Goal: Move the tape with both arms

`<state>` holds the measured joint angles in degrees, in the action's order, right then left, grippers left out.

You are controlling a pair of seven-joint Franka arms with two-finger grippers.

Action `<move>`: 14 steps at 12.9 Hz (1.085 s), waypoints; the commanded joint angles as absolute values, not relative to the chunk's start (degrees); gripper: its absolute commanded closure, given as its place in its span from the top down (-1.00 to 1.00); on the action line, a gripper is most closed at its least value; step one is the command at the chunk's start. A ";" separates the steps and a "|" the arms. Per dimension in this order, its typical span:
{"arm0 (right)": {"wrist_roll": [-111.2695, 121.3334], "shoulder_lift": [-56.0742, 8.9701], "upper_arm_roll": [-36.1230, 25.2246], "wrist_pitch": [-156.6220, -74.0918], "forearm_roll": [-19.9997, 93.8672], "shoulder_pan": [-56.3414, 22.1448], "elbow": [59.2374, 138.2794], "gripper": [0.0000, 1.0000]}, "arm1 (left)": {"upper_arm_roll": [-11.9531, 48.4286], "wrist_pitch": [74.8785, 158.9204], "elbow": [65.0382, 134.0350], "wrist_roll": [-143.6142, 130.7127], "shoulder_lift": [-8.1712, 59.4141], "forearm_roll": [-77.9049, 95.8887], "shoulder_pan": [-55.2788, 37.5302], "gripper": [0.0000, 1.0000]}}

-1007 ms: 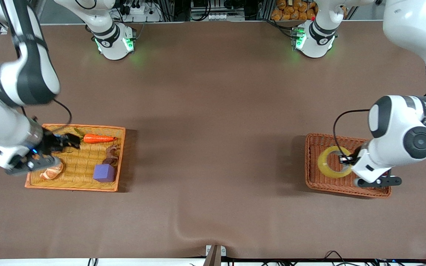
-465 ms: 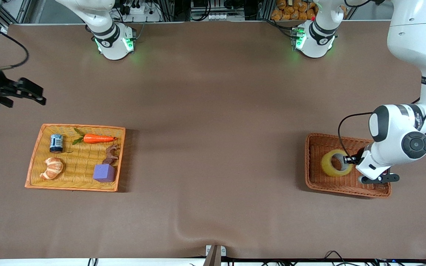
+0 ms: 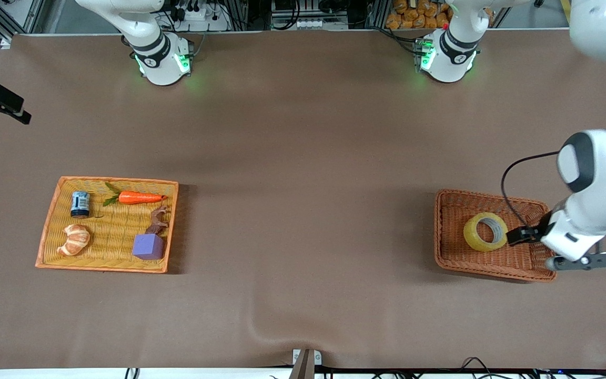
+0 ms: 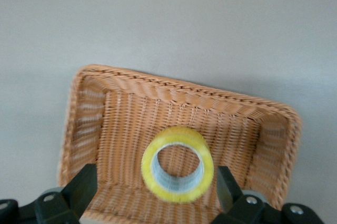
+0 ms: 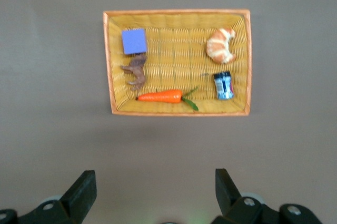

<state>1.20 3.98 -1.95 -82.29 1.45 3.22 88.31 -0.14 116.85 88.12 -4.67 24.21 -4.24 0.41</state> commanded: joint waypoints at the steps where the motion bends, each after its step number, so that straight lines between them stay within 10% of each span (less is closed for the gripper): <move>1: -1.67 5.19 -4.83 -81.12 2.37 0.53 89.30 1.00 | 0.35 110.32 86.49 -3.87 18.65 -4.40 0.44 1.00; 7: -0.44 4.04 -4.31 -81.91 1.41 -2.10 87.36 1.00 | 2.46 93.01 87.01 -3.52 4.67 -3.26 0.96 1.00; 14: -0.44 4.22 -4.57 -81.30 0.53 -1.85 88.41 1.00 | 2.64 87.19 86.75 -1.23 3.08 -0.88 0.62 1.00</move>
